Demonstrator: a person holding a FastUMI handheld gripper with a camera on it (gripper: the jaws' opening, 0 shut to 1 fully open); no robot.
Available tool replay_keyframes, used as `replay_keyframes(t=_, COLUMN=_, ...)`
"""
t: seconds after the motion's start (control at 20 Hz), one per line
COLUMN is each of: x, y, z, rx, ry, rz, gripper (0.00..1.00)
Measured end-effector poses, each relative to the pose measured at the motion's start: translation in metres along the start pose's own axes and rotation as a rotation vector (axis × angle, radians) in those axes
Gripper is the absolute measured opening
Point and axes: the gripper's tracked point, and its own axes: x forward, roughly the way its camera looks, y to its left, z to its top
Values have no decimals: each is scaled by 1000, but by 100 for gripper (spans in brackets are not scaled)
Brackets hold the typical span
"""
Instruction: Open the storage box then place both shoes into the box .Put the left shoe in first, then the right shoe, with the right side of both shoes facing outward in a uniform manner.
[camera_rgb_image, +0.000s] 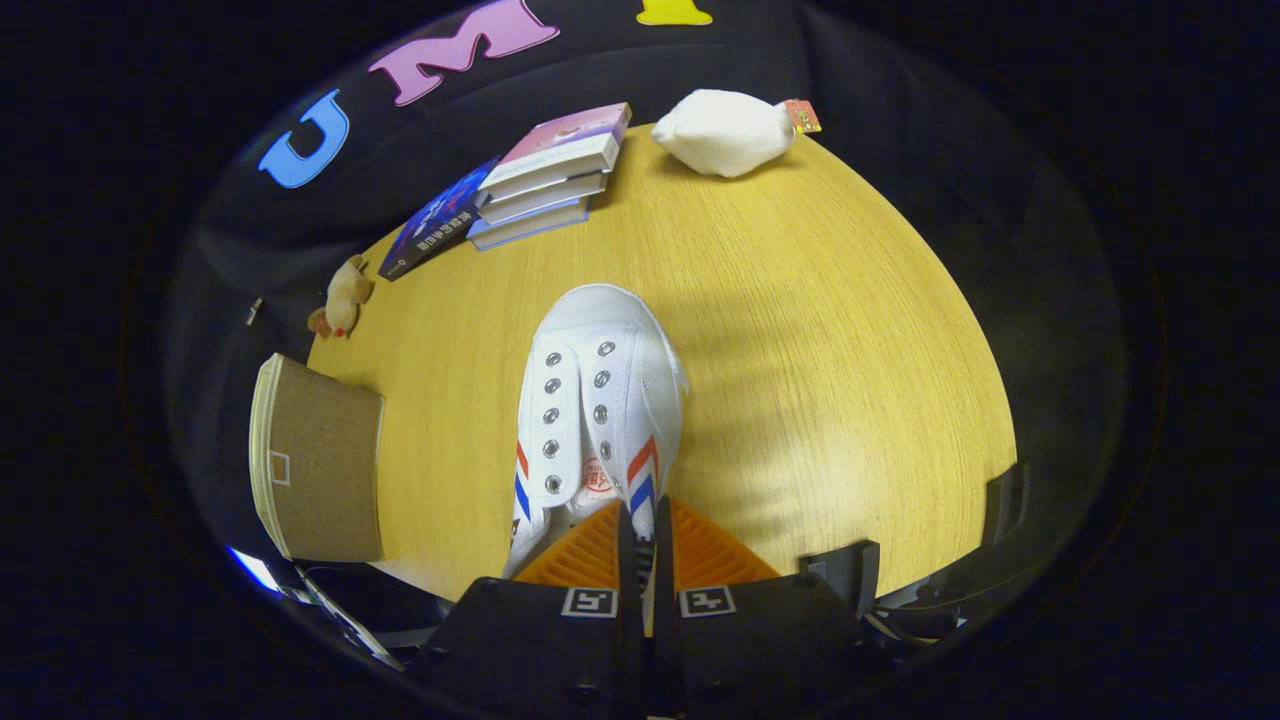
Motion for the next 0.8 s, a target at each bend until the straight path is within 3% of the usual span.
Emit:
replay_keyframes(t=0.45, x=-78, y=145, z=20, rx=15, ry=-112, rz=169, gripper=8)
replay_keyframes(t=0.8, x=-109, y=274, z=3, rx=-30, ry=-155, rz=303, gripper=8)
